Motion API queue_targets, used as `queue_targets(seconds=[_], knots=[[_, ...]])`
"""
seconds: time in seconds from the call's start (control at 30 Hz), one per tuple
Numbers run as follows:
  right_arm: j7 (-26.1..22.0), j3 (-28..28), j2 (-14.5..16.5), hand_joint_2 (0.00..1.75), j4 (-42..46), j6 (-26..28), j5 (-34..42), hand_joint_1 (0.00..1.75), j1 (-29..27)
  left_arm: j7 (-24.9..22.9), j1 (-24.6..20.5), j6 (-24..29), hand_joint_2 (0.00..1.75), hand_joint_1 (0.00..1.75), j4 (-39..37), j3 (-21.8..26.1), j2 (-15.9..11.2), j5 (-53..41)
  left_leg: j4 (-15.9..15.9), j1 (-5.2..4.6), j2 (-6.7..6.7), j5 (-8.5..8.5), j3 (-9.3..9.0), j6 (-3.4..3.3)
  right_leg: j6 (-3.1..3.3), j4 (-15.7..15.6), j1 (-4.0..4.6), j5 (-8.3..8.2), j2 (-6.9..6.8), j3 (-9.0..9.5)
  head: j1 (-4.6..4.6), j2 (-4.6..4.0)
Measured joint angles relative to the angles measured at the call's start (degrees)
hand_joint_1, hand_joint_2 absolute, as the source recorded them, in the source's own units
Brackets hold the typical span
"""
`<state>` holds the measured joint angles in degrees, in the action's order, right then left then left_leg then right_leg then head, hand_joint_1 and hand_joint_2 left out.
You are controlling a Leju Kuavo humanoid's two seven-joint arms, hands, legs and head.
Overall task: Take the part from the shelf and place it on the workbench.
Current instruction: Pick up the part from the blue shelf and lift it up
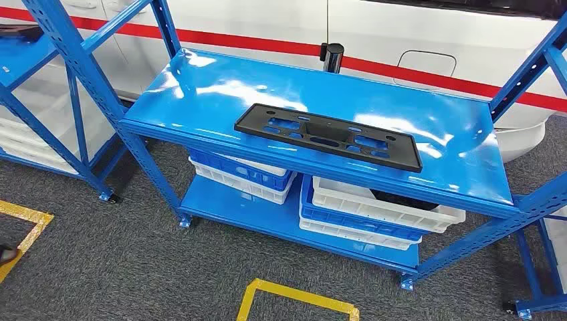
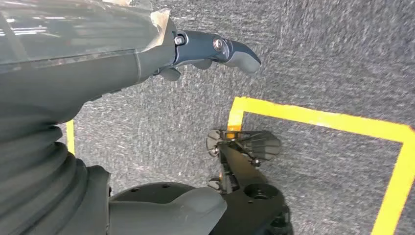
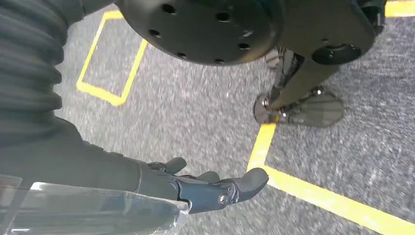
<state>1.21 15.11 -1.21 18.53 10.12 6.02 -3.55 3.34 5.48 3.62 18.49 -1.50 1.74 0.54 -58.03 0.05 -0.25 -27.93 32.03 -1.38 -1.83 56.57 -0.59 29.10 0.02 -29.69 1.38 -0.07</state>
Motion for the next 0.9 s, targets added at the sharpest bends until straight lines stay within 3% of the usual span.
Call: queue_targets(seconds=[0.03, 0.17, 0.23, 0.3, 0.37, 0.53, 0.67, 0.9], knots=[[0.1, 0.8, -0.1, 1.75, -0.2, 0.5, 0.3, 0.0, 0.3, 0.2, -0.2, 0.2, 1.75, 0.0, -0.2, 0.0, 0.1, 0.0, 0.0, 0.0, 0.0, 0.0, 0.0, 0.0, 0.0, 0.0, 0.0, 0.0, 0.0, 0.0, 0.0, 0.0], [0.7, 6.5, -0.5, 0.0, -1.8, 4.0, 2.3, 0.0, 1.9, 1.3, -1.1, 1.3, 1.75, 0.0, -1.5, -0.2, 0.6, 0.1, 0.0, 0.0, -0.01, 0.0, 0.0, 0.0, 0.0, 0.0, 0.0, 0.0, 0.0, 0.01, 0.0, 0.02], [1.0, 9.8, -0.7, 0.0, -2.7, 5.9, 3.3, 0.0, 2.6, 1.9, -1.7, 2.0, 0.87, 0.0, -2.2, -0.3, 0.8, 0.2, 0.0, 0.0, -0.03, 0.0, 0.01, 0.0, 0.0, 0.0, 0.0, 0.0, -0.01, 0.01, 0.0, 0.01], [1.4, 13.1, -0.9, 0.87, -3.6, 7.8, 4.3, 0.0, 3.1, 2.7, -2.3, 2.7, 0.0, 0.0, -3.0, -0.4, 1.1, 0.2, 0.0, 0.0, -0.02, 0.0, 0.03, 0.0, 0.0, 0.0, 0.0, 0.0, -0.01, 0.01, 0.0, 0.01], [1.7, 16.5, -1.2, 1.75, -4.6, 9.8, 5.3, 0.0, 3.6, 3.5, -2.9, 3.4, 0.0, 0.0, -3.8, -0.4, 1.4, 0.3, 0.0, 0.0, -0.01, 0.0, 0.04, 0.0, 0.0, 0.0, 0.0, 0.0, 0.0, 0.01, 0.0, 0.01], [1.6, 24.2, -1.9, 1.75, -6.8, 15.8, 8.2, 0.0, 5.4, 5.2, -4.2, 4.8, 0.0, 0.0, -5.7, -0.6, 2.2, 0.6, 0.0, -0.01, -0.01, 0.0, 0.01, 0.0, -0.01, 0.0, -0.01, 0.0, 0.0, 0.02, 0.0, 0.01], [-0.2, 27.9, -2.3, 1.75, -7.9, 20.8, 10.7, 0.0, 6.3, 6.1, -4.9, 5.9, 1.75, 0.0, -6.7, -0.9, 2.6, 0.6, 0.0, -0.01, -0.01, 0.0, 0.01, 0.0, -0.01, 0.0, -0.01, -0.01, 0.0, 0.02, 0.01, 0.0], [-3.2, 29.5, -2.5, 1.75, -8.8, 23.1, 12.6, 0.0, 6.9, 6.1, -5.5, 6.8, 1.75, 0.0, -7.4, -1.3, 2.9, 0.2, 0.0, -0.01, -0.01, 0.0, 0.02, 0.0, -0.02, 0.0, 0.0, -0.01, 0.0, 0.02, 0.0, 0.0]])
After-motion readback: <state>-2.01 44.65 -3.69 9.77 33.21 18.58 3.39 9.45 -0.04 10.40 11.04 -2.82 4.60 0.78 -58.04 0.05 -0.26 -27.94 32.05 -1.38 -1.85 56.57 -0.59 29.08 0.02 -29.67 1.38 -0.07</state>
